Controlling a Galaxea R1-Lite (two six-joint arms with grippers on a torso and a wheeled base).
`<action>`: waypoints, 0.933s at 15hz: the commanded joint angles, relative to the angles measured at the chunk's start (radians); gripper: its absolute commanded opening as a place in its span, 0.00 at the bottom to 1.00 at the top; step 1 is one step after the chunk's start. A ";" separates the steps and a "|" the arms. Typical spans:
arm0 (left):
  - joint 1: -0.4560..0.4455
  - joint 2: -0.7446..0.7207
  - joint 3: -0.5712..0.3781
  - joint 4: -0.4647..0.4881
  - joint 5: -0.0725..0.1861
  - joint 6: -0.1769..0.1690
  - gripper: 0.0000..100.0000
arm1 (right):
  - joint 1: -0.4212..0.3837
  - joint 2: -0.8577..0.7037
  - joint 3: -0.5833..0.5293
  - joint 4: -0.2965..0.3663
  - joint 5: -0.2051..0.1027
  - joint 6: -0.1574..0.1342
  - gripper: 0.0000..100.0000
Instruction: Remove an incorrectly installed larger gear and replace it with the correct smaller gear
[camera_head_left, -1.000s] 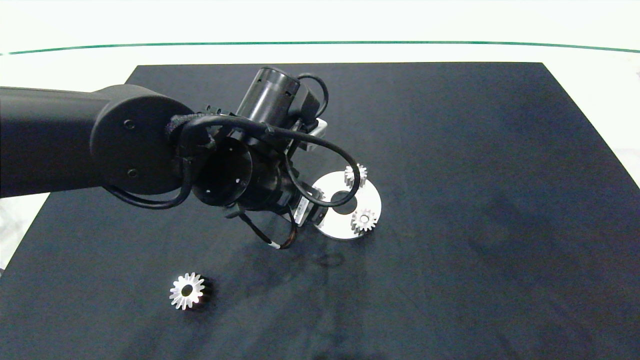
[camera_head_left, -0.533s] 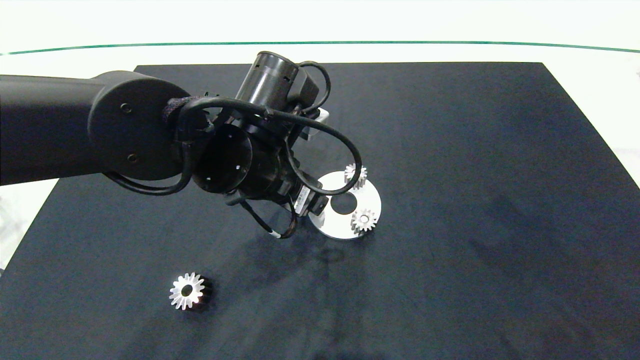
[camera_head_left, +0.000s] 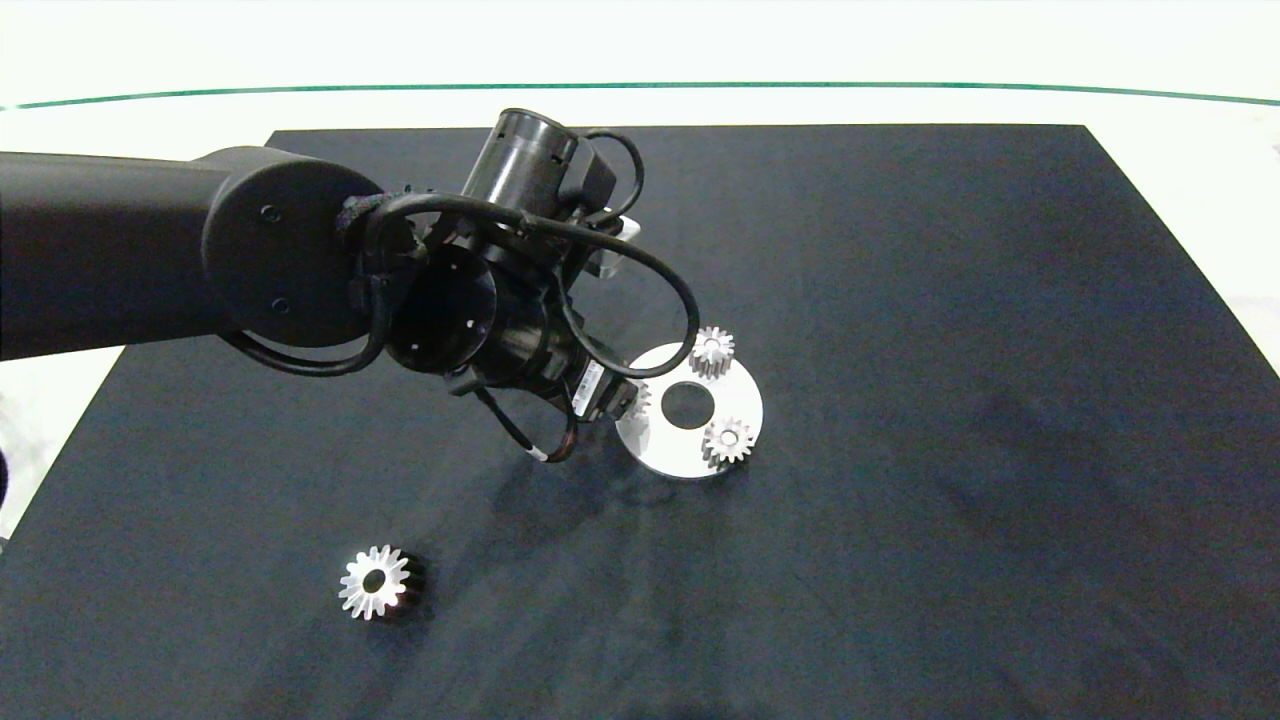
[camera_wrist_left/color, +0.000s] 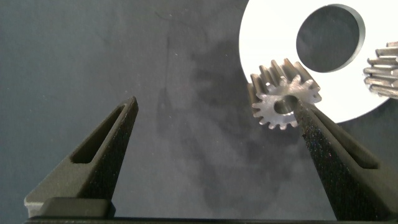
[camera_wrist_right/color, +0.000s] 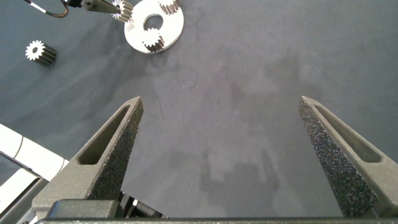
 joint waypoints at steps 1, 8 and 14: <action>0.005 0.000 -0.015 0.003 0.003 0.005 1.00 | 0.000 0.004 -0.002 0.002 -0.001 0.000 1.00; 0.002 0.014 -0.013 0.003 0.003 0.001 1.00 | 0.000 -0.005 0.001 0.003 -0.001 0.000 1.00; 0.000 0.030 -0.018 -0.028 0.003 0.006 1.00 | 0.000 -0.008 0.003 0.003 -0.001 0.000 1.00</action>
